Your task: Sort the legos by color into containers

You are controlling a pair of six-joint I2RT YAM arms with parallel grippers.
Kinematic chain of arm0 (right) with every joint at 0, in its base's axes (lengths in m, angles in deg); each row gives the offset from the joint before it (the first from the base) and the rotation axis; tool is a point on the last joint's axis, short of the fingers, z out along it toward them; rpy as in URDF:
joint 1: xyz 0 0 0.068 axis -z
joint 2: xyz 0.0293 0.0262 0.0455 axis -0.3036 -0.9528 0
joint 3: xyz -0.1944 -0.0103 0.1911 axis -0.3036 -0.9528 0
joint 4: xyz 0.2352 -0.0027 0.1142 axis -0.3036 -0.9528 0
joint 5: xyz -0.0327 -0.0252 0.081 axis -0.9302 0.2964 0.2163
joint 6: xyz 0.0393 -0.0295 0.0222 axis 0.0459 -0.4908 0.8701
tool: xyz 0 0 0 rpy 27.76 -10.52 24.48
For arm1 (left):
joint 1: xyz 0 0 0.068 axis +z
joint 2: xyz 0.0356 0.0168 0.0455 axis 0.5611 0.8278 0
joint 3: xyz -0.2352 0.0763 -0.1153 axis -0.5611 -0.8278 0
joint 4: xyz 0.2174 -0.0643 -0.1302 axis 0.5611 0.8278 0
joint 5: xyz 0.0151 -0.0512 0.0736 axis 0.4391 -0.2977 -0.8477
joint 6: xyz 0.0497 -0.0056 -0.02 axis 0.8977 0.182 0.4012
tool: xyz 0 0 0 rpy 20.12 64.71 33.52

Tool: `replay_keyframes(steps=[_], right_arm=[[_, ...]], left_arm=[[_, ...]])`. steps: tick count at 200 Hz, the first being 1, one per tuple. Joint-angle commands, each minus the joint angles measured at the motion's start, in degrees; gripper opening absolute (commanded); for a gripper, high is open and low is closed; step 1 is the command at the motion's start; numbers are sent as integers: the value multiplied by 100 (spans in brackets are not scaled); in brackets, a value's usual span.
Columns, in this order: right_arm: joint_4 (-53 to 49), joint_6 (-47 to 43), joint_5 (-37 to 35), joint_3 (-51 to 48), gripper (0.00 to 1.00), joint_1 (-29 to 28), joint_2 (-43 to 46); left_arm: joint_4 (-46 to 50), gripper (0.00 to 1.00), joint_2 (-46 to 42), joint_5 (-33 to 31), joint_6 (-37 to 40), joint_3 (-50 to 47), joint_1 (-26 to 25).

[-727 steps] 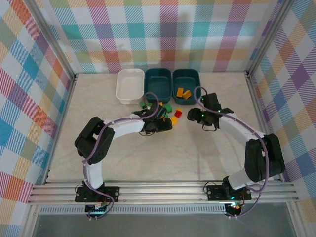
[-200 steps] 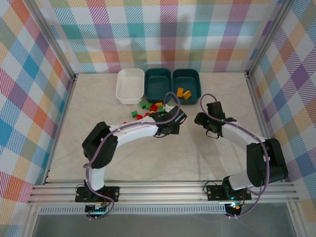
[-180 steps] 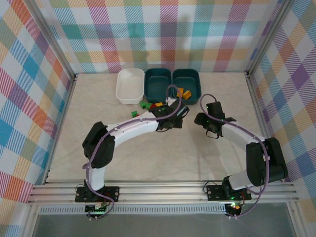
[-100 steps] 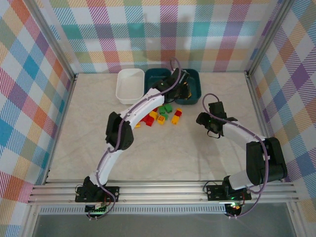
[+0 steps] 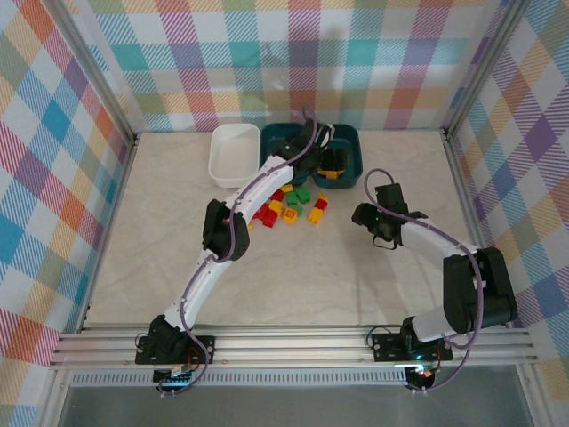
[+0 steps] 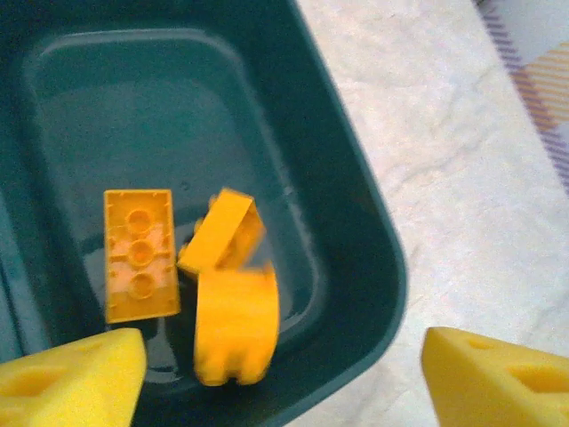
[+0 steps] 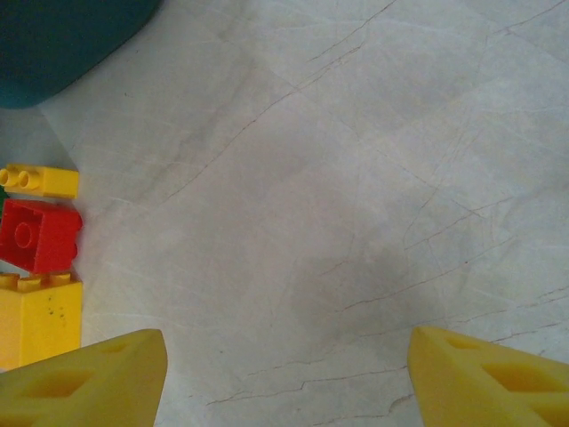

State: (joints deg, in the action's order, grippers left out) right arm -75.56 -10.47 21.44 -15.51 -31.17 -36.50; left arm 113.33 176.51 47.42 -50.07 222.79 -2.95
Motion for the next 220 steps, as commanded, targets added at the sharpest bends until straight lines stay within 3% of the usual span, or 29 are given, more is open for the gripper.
replay_keyframes(steps=[1,30,79,120,142,160,193,220], right_arm=[[34,21,55,-33,72,31,58],[136,14,135,-74,72,32,74],[898,71,657,-447,72,10,220],[1432,204,875,-710,72,-147,303],[1426,181,810,-647,72,-297,214],[1417,207,816,-598,72,-353,78],[1388,223,892,-466,72,-407,-131],[1358,214,866,-436,72,-410,-194]], left_arm=[[-48,86,-249,200,33,193,-10],[422,84,-994,-16,134,-128,-15],[-1208,89,-4012,-861,-351,-4543,19],[-1239,100,-5988,-1898,-950,-7055,148],[-1054,100,-6928,-2454,-1648,-8229,364],[-570,100,-7339,-2654,-2558,-8968,701],[-372,97,-7255,-1958,-3161,-9693,1319],[-169,89,-6865,-2083,-3426,-9695,1489]])
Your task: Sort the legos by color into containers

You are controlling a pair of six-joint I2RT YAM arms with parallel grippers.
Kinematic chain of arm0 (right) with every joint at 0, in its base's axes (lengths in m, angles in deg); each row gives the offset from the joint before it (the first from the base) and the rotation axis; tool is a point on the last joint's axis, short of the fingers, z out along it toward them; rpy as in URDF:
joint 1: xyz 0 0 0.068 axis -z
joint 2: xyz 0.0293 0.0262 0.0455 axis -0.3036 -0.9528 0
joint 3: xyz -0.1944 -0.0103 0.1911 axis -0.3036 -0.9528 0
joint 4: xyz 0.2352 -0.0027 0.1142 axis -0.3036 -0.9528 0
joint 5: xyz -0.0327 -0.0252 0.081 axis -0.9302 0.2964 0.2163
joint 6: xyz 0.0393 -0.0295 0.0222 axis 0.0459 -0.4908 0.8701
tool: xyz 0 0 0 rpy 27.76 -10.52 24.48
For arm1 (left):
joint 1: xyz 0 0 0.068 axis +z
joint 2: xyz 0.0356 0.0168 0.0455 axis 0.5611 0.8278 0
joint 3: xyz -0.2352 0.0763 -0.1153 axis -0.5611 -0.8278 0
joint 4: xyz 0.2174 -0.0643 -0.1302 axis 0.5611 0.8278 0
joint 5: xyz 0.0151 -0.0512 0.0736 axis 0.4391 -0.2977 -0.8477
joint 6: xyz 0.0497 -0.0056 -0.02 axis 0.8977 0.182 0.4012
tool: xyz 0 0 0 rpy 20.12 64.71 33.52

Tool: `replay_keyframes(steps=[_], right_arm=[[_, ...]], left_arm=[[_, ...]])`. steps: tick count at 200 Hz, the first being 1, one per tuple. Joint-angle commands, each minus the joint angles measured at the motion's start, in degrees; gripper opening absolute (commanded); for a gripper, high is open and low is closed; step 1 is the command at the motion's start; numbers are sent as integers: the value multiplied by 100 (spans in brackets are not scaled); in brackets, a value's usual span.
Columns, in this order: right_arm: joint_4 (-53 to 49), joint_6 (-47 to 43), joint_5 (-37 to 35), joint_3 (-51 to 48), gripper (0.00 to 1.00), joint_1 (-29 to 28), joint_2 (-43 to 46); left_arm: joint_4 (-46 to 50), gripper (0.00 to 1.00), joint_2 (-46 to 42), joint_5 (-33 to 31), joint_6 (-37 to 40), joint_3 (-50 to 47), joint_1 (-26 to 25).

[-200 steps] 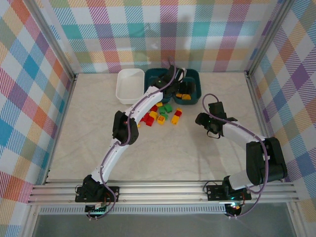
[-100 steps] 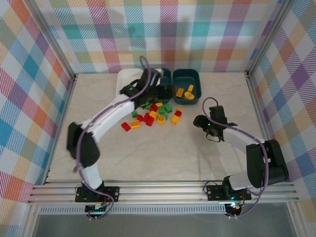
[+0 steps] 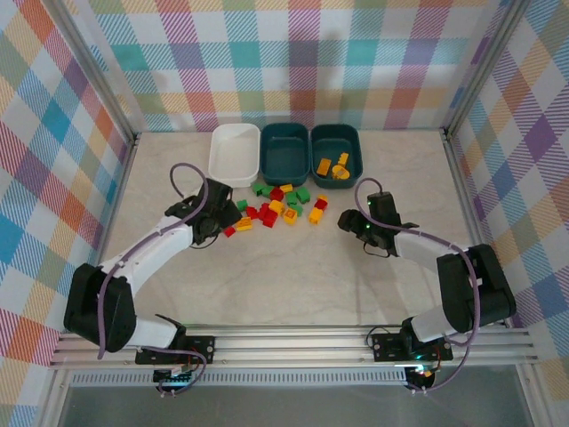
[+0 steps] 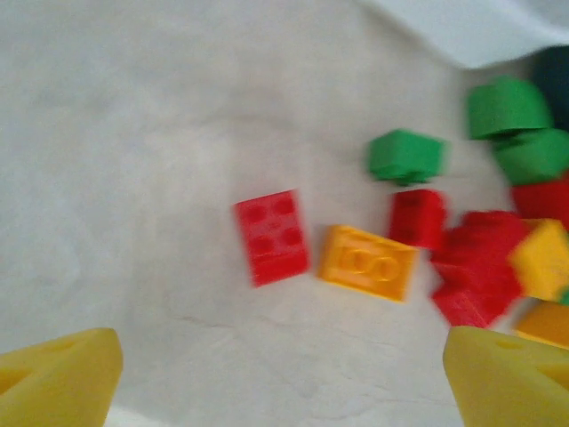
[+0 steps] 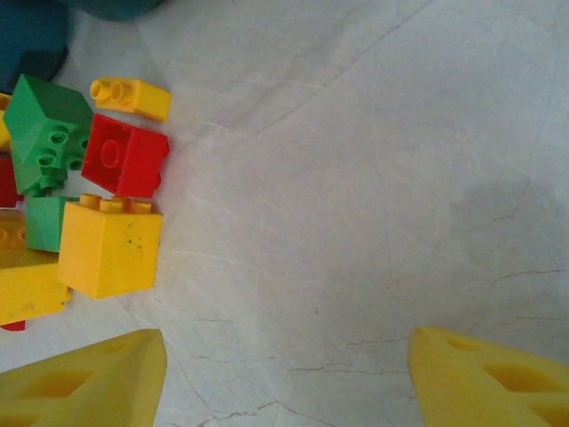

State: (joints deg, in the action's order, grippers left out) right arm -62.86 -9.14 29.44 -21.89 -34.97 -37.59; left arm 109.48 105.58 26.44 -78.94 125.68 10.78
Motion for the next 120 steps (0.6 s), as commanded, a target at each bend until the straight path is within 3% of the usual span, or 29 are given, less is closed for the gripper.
replay_keyframes(steps=[1,44,81,120], right_arm=[[83,82,68,206,72,-33,-85],[22,41,56,221,72,-32,-8],[-28,5,26,223,72,-33,38],[-71,-31,-38,219,72,-32,107]], left_arm=[[214,89,243,13,-547,17,119],[-349,81,1366,705,-558,229,434],[-732,75,2121,780,-461,496,551],[-798,61,2280,699,-341,510,586]])
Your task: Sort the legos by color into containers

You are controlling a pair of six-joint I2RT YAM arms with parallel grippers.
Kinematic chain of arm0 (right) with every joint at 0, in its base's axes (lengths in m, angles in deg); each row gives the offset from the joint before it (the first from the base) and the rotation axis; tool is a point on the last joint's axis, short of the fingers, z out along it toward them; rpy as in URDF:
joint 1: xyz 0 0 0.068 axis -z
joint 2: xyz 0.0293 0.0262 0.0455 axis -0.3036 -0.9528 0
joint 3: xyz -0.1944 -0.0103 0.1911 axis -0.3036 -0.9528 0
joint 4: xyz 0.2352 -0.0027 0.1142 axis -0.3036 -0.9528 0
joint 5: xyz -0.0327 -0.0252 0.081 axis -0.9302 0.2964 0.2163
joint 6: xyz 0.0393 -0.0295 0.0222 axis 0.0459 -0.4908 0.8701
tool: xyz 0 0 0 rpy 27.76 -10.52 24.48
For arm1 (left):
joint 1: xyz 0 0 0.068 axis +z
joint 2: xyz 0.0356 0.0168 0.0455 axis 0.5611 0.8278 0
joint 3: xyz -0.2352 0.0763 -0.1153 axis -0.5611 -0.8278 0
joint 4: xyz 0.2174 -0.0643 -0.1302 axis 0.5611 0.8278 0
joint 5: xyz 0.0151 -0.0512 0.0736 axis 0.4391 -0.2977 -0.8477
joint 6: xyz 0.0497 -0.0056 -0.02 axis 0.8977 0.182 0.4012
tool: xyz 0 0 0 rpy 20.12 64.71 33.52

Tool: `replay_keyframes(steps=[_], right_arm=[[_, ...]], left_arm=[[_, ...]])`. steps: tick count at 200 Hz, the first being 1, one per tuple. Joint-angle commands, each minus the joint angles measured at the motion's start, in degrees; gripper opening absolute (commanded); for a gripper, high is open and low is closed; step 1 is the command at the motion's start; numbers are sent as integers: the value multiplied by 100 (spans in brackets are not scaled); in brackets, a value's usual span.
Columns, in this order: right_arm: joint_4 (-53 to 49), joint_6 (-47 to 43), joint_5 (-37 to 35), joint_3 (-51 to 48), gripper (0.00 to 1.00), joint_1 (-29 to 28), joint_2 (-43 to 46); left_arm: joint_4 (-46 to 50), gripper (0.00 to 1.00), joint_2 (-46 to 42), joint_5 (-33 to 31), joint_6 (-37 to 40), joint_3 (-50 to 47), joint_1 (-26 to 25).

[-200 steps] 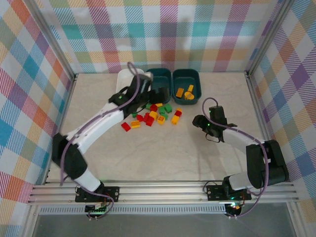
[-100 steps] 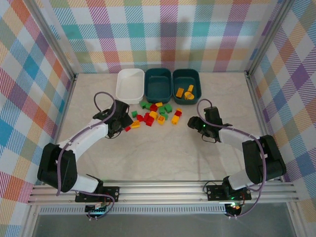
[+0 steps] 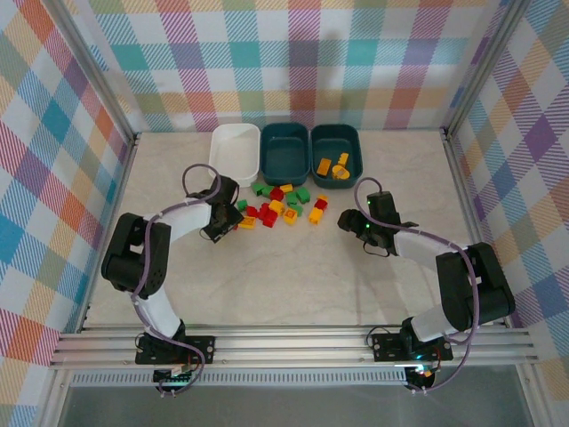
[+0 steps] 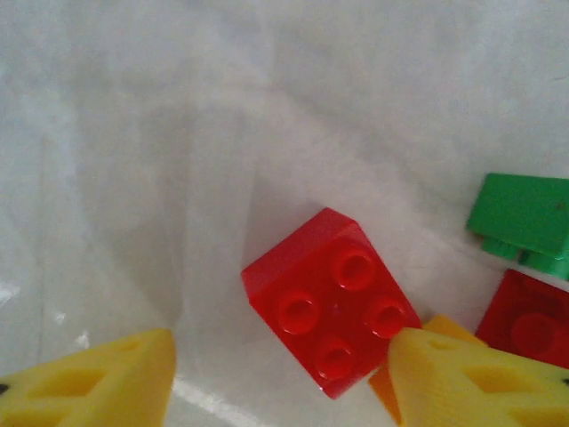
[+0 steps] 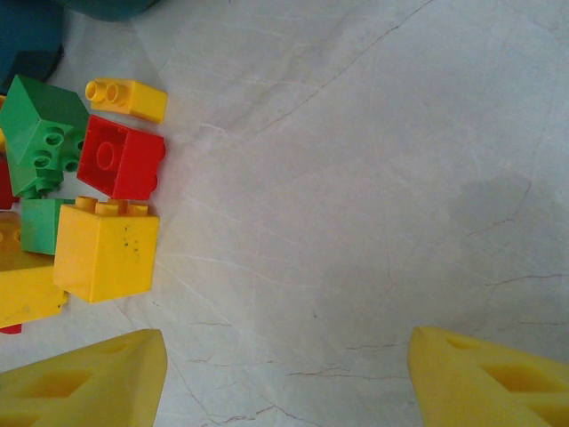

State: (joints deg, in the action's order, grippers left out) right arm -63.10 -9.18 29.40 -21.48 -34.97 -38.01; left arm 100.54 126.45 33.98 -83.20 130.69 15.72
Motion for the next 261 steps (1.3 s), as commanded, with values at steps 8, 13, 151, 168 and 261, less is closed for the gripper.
replay_keyframes(steps=[8,13,151,168,261], right_arm=[[-36,-27,-31,177,72,-32,154],[-38,-22,-24,182,72,-36,167],[-114,-37,-125,182,72,-28,207],[-142,-58,-125,224,72,-34,160],[-234,-62,-75,278,72,-28,167]], left_arm=[[136,61,199,-99,139,28,92],[160,60,193,-104,168,34,101],[824,65,13,206,-787,727,110],[754,65,231,349,-1336,773,110],[477,59,720,168,-1846,767,169]])
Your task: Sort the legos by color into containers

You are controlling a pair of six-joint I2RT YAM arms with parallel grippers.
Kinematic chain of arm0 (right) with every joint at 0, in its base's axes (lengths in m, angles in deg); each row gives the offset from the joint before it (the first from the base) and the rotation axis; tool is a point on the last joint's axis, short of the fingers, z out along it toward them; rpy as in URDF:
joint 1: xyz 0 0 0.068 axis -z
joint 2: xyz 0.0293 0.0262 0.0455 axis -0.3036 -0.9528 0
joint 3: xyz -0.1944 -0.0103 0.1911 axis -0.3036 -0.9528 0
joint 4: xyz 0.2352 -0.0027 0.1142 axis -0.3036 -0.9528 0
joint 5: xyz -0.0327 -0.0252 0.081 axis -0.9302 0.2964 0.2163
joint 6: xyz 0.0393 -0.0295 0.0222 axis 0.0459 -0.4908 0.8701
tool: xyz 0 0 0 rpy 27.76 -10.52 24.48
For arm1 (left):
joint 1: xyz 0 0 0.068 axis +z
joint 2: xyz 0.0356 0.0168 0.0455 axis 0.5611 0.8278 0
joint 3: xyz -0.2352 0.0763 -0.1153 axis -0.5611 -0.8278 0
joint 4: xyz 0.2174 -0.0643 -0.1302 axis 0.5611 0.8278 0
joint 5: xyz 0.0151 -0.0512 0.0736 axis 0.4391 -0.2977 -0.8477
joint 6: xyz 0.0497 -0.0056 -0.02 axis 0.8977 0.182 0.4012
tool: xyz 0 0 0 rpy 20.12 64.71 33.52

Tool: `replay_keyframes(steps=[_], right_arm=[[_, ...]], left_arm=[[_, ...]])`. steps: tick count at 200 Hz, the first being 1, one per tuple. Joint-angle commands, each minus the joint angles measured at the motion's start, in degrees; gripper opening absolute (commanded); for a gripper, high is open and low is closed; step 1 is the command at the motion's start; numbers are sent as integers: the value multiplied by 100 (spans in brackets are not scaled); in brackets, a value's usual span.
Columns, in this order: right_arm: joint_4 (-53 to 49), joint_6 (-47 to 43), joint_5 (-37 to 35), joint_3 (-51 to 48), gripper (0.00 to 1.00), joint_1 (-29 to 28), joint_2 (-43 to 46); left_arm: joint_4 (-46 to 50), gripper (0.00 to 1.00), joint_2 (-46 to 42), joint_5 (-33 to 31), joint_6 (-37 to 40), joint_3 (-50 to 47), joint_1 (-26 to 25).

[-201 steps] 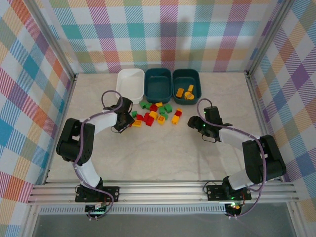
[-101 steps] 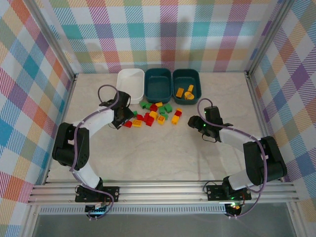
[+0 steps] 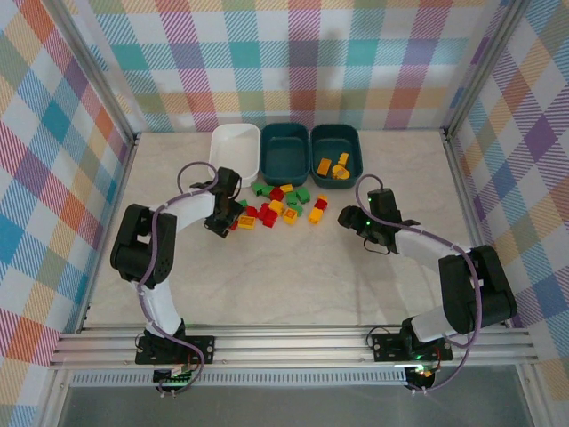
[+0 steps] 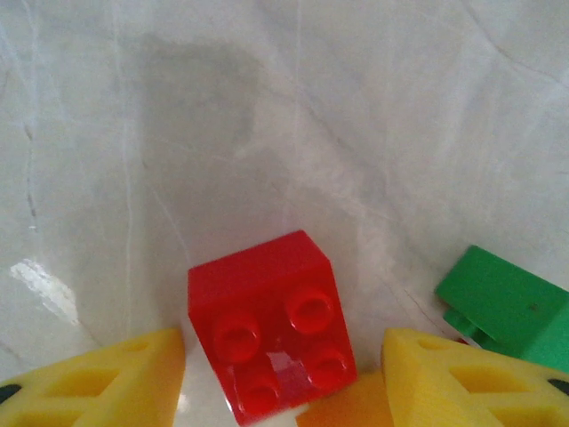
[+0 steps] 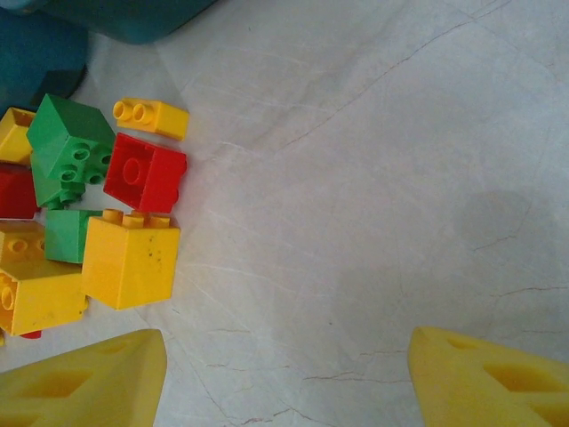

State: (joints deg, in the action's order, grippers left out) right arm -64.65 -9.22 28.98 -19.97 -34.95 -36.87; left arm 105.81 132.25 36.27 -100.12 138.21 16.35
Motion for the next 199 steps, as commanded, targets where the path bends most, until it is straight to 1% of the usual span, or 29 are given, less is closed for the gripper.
replay_keyframes(steps=[1,26,37,65,86,108,136,158,199], right_arm=[[-82,-58,-29,125,72,-30,54],[-89,-58,-33,108,72,-28,101],[-89,-58,-42,106,72,-31,106],[-119,-49,-10,120,72,-26,130],[-114,-36,37,95,72,-33,233],[-50,3,91,44,72,-34,265],[-41,13,123,66,72,-35,203],[-63,-5,94,66,72,-31,220],[-76,-18,-5,65,72,-33,206]], left_arm=[[-47,58,141,-64,-148,14,107],[-37,57,139,-130,-75,-23,211],[-77,53,136,-89,5,-31,248],[-139,37,205,-84,209,-49,266],[-412,31,294,32,416,-113,251],[-831,21,220,124,393,-450,249],[-840,17,-73,-11,516,-707,231],[-674,16,-383,-148,682,-768,189],[-576,16,-976,-167,1046,-717,57]])
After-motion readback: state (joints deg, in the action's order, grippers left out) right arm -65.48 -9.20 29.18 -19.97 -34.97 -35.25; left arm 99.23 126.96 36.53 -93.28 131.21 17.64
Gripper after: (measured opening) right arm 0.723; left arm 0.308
